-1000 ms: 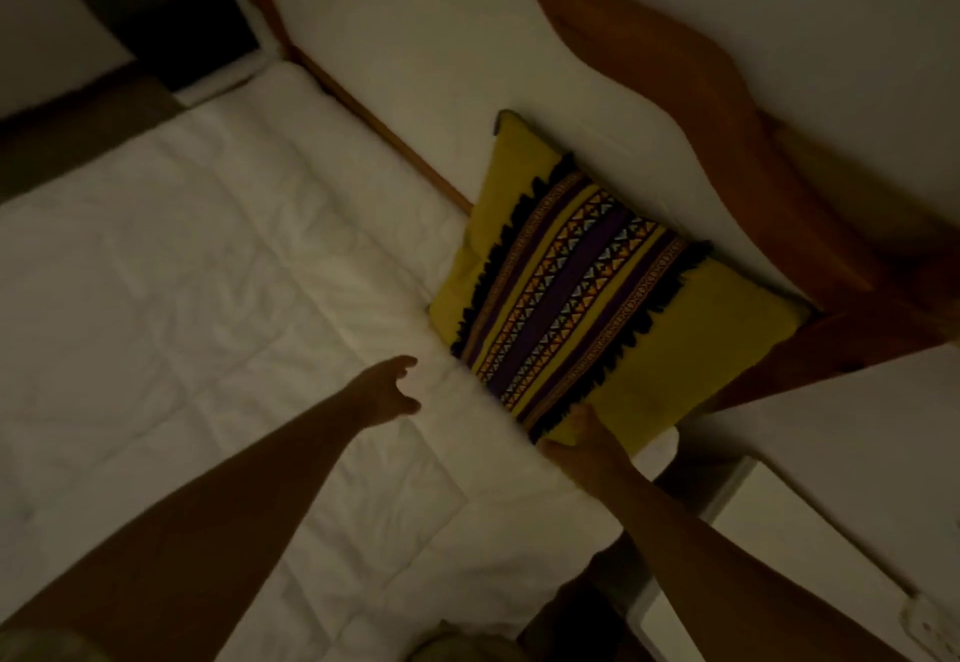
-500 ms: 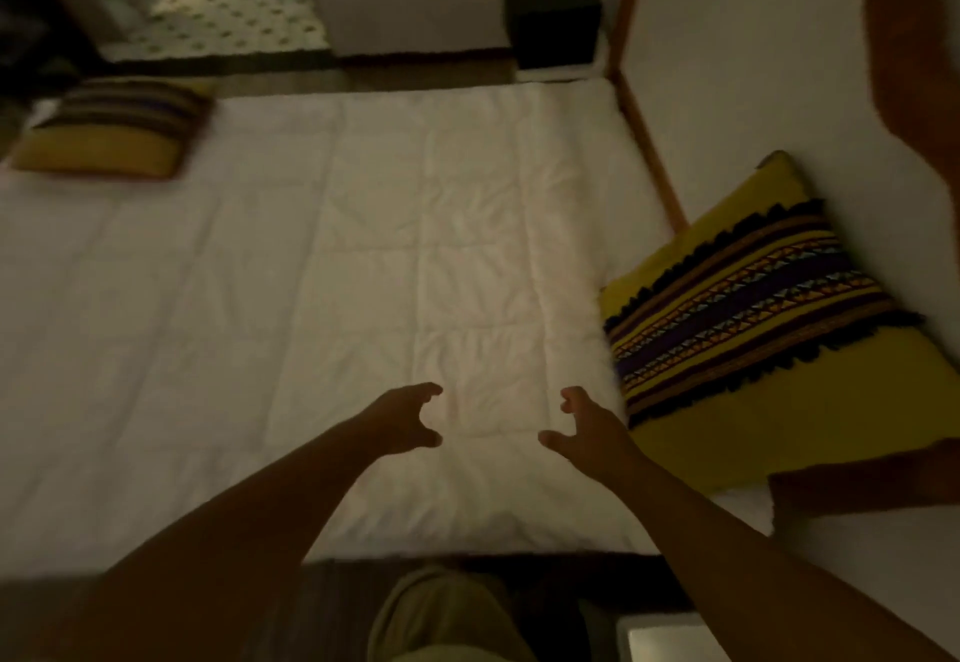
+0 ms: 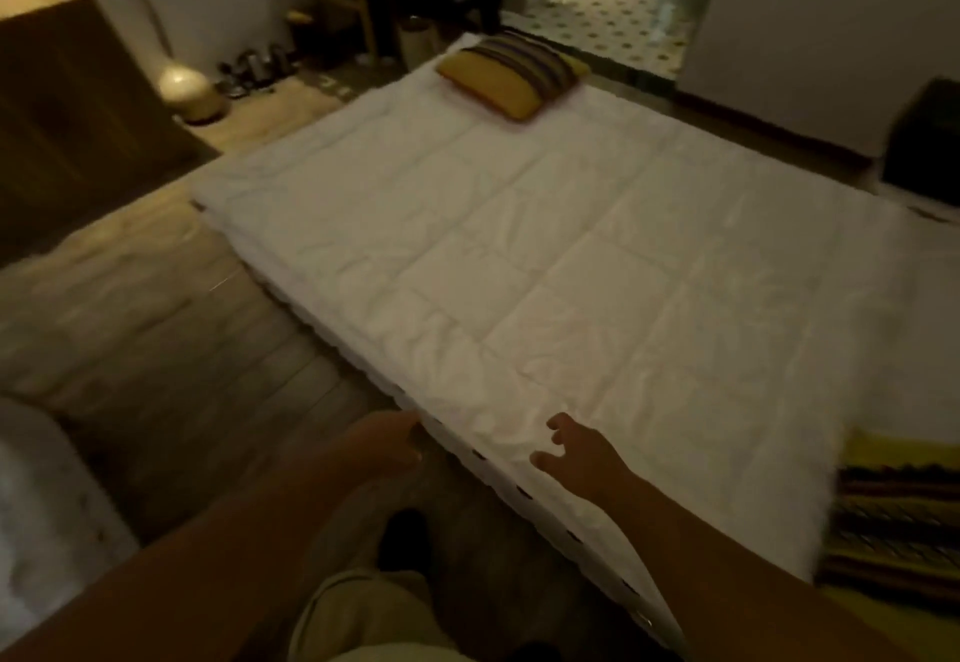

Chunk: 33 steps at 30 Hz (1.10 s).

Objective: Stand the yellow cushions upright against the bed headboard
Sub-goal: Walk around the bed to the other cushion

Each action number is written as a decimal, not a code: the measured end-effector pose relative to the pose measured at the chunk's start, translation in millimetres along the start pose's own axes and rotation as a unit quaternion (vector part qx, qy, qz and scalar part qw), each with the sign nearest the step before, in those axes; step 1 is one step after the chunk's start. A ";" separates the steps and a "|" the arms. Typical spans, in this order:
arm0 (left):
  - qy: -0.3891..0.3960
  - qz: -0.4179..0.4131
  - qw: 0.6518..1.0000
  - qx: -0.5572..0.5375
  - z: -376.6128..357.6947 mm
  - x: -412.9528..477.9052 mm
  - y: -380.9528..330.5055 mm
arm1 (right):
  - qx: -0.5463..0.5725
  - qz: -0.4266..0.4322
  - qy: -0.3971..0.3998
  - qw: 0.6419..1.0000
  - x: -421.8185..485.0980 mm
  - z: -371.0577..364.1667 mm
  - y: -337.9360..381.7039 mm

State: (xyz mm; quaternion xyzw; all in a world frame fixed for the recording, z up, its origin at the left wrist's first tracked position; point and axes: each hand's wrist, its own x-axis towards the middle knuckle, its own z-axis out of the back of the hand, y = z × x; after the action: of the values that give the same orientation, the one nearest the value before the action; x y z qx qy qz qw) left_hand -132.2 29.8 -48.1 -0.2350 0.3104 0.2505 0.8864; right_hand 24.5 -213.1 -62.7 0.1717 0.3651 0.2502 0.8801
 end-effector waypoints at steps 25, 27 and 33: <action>-0.179 0.223 0.925 -0.250 155.8 -63.8 518.4 | -0.181 0.236 0.143 0.944 241.7 -197.1 583.8; -0.180 0.232 0.920 -0.260 167.5 -47.4 544.9 | -0.189 0.246 0.141 0.940 264.6 -203.6 610.1; -0.163 0.244 0.921 -0.257 245.7 27.8 629.2 | -0.164 0.242 0.142 0.946 366.0 -214.8 705.4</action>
State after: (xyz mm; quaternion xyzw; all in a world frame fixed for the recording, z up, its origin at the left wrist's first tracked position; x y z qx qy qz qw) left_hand -378.1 659.4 -59.7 -0.3276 0.1342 0.5652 0.7451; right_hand -131.7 595.1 -69.2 0.0710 0.3877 0.5335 0.7484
